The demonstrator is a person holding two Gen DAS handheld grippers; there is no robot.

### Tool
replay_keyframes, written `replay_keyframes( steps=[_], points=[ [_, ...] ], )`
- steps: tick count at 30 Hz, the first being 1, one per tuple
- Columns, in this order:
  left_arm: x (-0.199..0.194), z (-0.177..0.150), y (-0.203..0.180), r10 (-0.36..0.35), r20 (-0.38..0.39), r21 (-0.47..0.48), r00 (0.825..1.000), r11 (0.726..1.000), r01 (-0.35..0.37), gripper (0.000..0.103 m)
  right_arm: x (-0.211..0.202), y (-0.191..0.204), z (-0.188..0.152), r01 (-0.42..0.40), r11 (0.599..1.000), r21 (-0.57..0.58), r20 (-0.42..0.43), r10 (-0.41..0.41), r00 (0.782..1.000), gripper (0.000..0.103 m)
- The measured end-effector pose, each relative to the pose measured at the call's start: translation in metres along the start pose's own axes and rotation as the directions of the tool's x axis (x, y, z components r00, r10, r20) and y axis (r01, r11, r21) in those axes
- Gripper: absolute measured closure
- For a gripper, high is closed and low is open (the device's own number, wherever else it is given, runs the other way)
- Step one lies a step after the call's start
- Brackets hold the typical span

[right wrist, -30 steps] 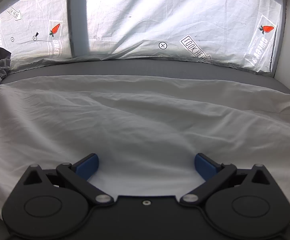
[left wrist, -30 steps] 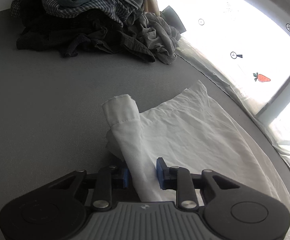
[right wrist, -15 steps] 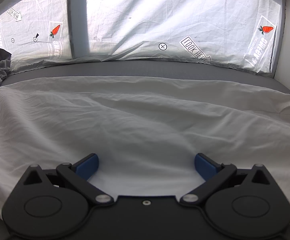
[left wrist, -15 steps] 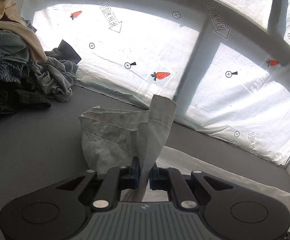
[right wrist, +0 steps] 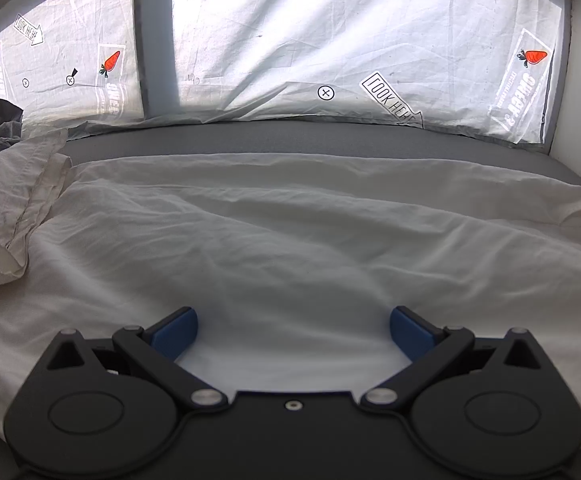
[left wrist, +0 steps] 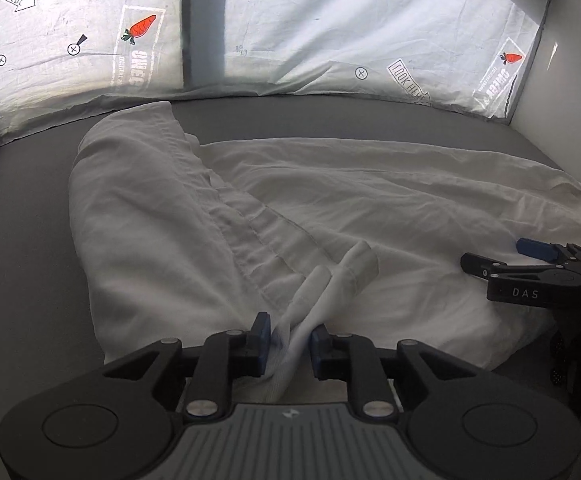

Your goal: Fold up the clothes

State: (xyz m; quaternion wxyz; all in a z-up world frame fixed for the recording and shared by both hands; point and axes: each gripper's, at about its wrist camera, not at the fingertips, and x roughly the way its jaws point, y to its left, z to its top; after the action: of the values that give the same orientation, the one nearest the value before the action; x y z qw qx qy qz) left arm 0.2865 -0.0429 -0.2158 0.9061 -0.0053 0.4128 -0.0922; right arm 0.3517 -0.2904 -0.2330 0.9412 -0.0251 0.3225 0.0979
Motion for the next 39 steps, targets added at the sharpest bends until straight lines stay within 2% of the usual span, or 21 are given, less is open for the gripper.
replay_keyframes(
  steps=[3, 5, 8, 11, 13, 16, 17, 20, 23, 26, 31, 33, 35, 38, 39],
  points=[
    [-0.013, 0.003, 0.007, -0.075, 0.025, -0.025, 0.997, 0.997, 0.076, 0.053, 0.001, 0.001, 0.002, 0.001, 1.0, -0.003, -0.013, -0.001, 1.0, 0.0],
    [-0.031, 0.006, 0.013, -0.118, 0.072, -0.05, 0.99, 0.991, 0.121, 0.048, 0.002, 0.002, 0.008, -0.001, 1.0, -0.01, -0.046, 0.0, 0.999, 0.0],
    [-0.058, 0.011, 0.03, -0.086, 0.165, -0.123, 0.983, 0.987, 0.107, 0.041, 0.001, 0.0, 0.02, -0.034, 0.999, -0.019, -0.125, 0.031, 0.992, 0.0],
    [-0.08, 0.014, 0.059, 0.0, 0.23, -0.255, 0.973, 0.965, 0.06, 0.036, -0.007, -0.006, 0.032, -0.082, 0.994, 0.065, -0.113, 0.089, 0.99, 0.0],
    [-0.083, 0.014, 0.08, 0.08, 0.215, -0.342, 0.973, 0.94, -0.002, 0.034, -0.01, -0.007, 0.041, -0.11, 0.988, 0.111, -0.092, 0.121, 0.988, 0.0],
    [-0.071, 0.012, 0.103, 0.178, 0.125, -0.415, 0.976, 0.903, -0.112, 0.034, -0.009, 0.0, 0.056, -0.173, 0.974, 0.149, -0.069, 0.185, 0.98, 0.0],
    [-0.065, 0.009, 0.111, 0.197, 0.085, -0.438, 0.977, 0.888, -0.141, 0.034, -0.006, 0.003, 0.061, -0.203, 0.964, 0.17, -0.067, 0.217, 0.974, 0.0],
    [-0.052, 0.0, 0.125, 0.193, 0.021, -0.482, 0.981, 0.861, -0.159, 0.034, 0.005, 0.012, 0.075, -0.288, 0.926, 0.243, -0.066, 0.312, 0.948, 0.0],
    [-0.038, -0.003, 0.132, 0.196, -0.029, -0.495, 0.98, 0.849, -0.185, 0.034, 0.026, 0.021, 0.085, -0.366, 0.864, 0.347, -0.079, 0.416, 0.906, 0.0],
    [-0.029, 0.001, 0.141, 0.203, -0.065, -0.488, 0.977, 0.848, -0.208, 0.031, 0.05, 0.036, 0.091, -0.436, 0.787, 0.436, -0.087, 0.519, 0.851, 0.001],
    [-0.014, 0.008, 0.158, 0.211, -0.115, -0.483, 0.971, 0.842, -0.24, 0.028, 0.084, 0.072, 0.101, -0.528, 0.703, 0.476, -0.12, 0.647, 0.753, 0.017],
    [-0.004, 0.01, 0.163, 0.213, -0.146, -0.477, 0.966, 0.841, -0.257, 0.028, 0.096, 0.085, 0.104, -0.559, 0.664, 0.496, -0.135, 0.695, 0.706, 0.032],
    [0.002, 0.011, 0.166, 0.209, -0.165, -0.477, 0.964, 0.838, -0.263, 0.028, 0.11, 0.096, 0.106, -0.578, 0.624, 0.526, -0.144, 0.735, 0.662, 0.038],
    [0.006, 0.012, 0.168, 0.209, -0.174, -0.484, 0.962, 0.833, -0.268, 0.026, 0.125, 0.111, 0.11, -0.603, 0.592, 0.536, -0.158, 0.771, 0.617, 0.041],
    [0.007, 0.012, 0.167, 0.21, -0.178, -0.479, 0.961, 0.835, -0.271, 0.026, 0.13, 0.117, 0.113, -0.608, 0.595, 0.526, -0.168, 0.773, 0.612, 0.041]
  ],
)
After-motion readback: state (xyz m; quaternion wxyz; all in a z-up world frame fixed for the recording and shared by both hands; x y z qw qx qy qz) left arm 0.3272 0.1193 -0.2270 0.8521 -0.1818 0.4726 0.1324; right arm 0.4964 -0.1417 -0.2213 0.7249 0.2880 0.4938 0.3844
